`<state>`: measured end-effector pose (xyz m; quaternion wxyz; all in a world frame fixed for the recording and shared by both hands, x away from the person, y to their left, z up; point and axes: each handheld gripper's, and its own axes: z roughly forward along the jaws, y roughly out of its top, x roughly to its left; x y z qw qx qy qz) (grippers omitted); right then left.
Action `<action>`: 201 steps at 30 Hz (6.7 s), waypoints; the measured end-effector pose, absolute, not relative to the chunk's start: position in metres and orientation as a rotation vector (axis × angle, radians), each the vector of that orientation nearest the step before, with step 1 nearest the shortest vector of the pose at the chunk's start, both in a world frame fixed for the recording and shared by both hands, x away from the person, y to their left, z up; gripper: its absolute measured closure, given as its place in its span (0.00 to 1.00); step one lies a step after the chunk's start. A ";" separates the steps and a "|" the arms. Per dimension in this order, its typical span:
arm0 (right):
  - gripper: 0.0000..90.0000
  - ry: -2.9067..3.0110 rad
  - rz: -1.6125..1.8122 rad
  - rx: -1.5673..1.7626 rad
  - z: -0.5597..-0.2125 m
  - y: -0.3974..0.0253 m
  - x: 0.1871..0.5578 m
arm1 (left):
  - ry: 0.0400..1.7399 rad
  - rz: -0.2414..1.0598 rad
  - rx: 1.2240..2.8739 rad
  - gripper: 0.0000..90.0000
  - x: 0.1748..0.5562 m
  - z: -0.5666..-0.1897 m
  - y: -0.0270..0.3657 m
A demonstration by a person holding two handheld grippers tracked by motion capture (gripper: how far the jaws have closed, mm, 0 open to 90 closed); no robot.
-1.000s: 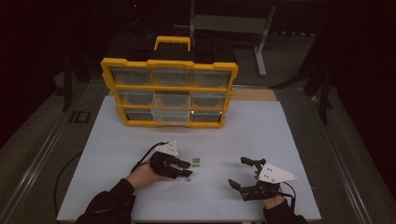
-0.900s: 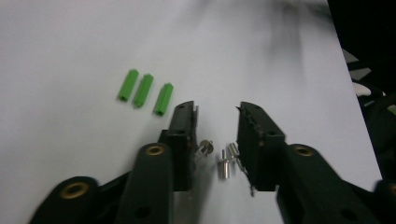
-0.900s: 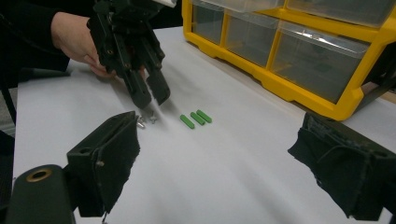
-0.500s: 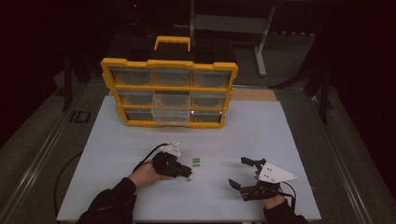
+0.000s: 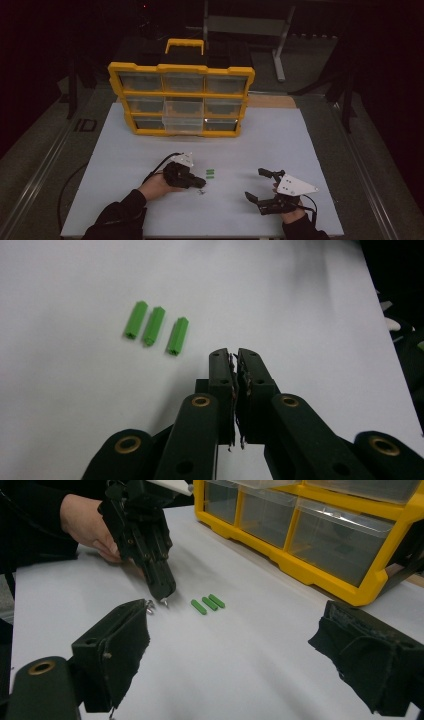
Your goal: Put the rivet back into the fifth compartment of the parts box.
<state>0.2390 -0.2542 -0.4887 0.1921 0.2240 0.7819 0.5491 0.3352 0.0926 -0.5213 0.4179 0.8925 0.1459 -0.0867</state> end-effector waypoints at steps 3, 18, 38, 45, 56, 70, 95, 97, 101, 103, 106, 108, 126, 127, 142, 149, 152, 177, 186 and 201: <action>0.14 2.190 1.546 0.625 -0.488 -0.254 0.239 | 0.366 -0.214 2.225 0.94 0.334 -0.515 0.096; 0.14 2.180 1.551 0.619 -0.486 -0.255 0.238 | 0.317 -0.185 2.178 0.94 0.325 -0.478 0.116; 0.14 2.174 1.557 0.617 -0.485 -0.254 0.237 | 0.231 -0.124 2.118 0.94 0.329 -0.411 0.139; 0.14 2.176 1.556 0.618 -0.486 -0.254 0.237 | 0.217 -0.085 2.088 0.94 0.334 -0.386 0.146; 0.14 2.178 1.556 0.616 -0.486 -0.254 0.237 | 0.204 -0.028 2.049 0.94 0.345 -0.352 0.153; 0.14 2.180 1.562 0.619 -0.486 -0.255 0.237 | 0.234 0.097 1.966 0.94 0.371 -0.307 0.172; 0.14 2.183 1.565 0.620 -0.487 -0.255 0.237 | 0.461 0.167 2.051 0.94 0.419 -0.321 0.166; 0.14 2.183 1.565 0.620 -0.488 -0.255 0.238 | 0.479 0.172 2.073 0.94 0.421 -0.324 0.164; 0.14 2.185 1.563 0.621 -0.488 -0.255 0.237 | 0.524 0.171 2.126 0.94 0.424 -0.329 0.159; 0.14 2.183 1.565 0.620 -0.488 -0.256 0.238 | 0.540 0.171 2.159 0.94 0.425 -0.332 0.156; 0.14 2.186 1.563 0.622 -0.488 -0.255 0.237 | 0.569 0.174 2.212 0.94 0.427 -0.336 0.151; 0.14 2.186 1.563 0.623 -0.488 -0.255 0.237 | 0.582 0.181 2.253 0.94 0.428 -0.339 0.148; 0.14 2.183 1.566 0.623 -0.487 -0.256 0.237 | 0.611 0.202 2.164 0.51 0.418 -0.330 0.153; 0.14 2.183 1.565 0.623 -0.487 -0.256 0.237 | 0.612 0.217 2.161 0.44 0.416 -0.329 0.153; 0.14 2.182 1.563 0.619 -0.486 -0.255 0.236 | 0.575 0.165 2.154 0.00 0.384 -0.331 0.151; 0.14 2.184 1.565 0.618 -0.486 -0.255 0.236 | 0.516 0.180 2.143 0.00 0.362 -0.335 0.150; 0.14 2.188 1.563 0.618 -0.487 -0.255 0.236 | 0.501 0.171 2.149 0.00 0.355 -0.339 0.150; 0.14 2.185 1.573 0.607 -0.486 -0.254 0.236 | 0.399 0.048 2.161 0.00 0.303 -0.411 0.122; 0.14 2.188 1.576 0.609 -0.486 -0.254 0.236 | 0.390 -0.006 2.165 0.00 0.292 -0.439 0.115; 0.14 2.189 1.568 0.605 -0.486 -0.254 0.235 | 0.412 -0.051 2.188 0.34 0.295 -0.489 0.109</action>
